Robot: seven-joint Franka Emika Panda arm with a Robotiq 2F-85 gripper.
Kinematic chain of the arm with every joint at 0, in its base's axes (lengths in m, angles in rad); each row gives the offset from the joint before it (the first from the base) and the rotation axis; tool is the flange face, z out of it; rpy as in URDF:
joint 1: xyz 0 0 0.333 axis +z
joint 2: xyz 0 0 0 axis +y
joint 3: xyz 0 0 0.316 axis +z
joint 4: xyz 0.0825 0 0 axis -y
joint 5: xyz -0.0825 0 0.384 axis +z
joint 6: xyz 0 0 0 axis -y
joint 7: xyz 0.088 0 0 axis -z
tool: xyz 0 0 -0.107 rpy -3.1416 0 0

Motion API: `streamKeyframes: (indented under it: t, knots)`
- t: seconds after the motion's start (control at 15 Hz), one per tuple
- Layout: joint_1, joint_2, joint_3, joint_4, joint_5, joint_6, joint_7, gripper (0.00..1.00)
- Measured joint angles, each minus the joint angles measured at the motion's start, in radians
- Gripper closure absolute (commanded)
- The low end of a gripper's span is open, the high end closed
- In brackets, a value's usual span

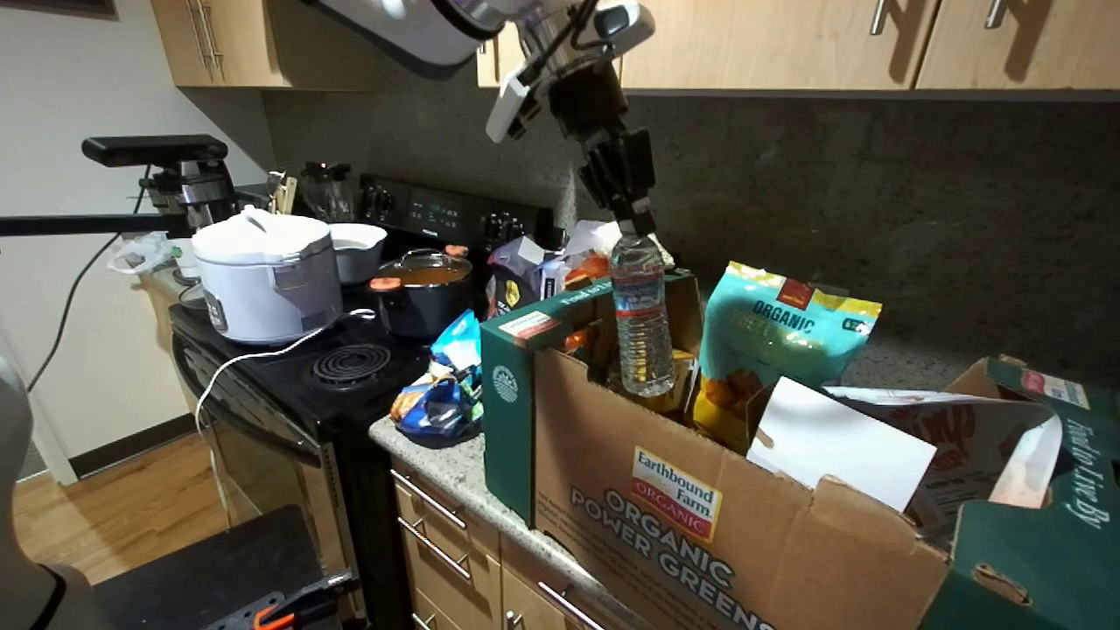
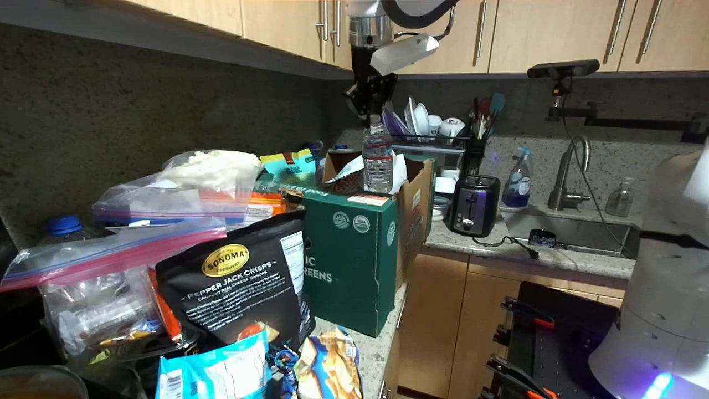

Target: Put the bottle of water, the black and dark blue snack packs, the top plastic and the remaining snack pack in the box respectively

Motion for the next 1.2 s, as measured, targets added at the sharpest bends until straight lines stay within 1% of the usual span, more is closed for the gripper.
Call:
streamKeyframes:
  t: [0.27,0.6,0.8,0.93,1.2]
  knots:
    - [-0.006,0.051,-0.054,-0.030,0.026,0.117,0.050,0.90]
    - [-0.018,0.083,-0.117,-0.133,0.186,0.331,0.059,0.90]
    - [-0.027,0.087,-0.141,-0.200,0.270,0.429,0.058,0.90]
    - [-0.033,0.085,-0.153,-0.218,0.301,0.464,0.057,0.90]
    - [-0.047,0.079,-0.161,-0.226,0.320,0.472,0.056,0.90]
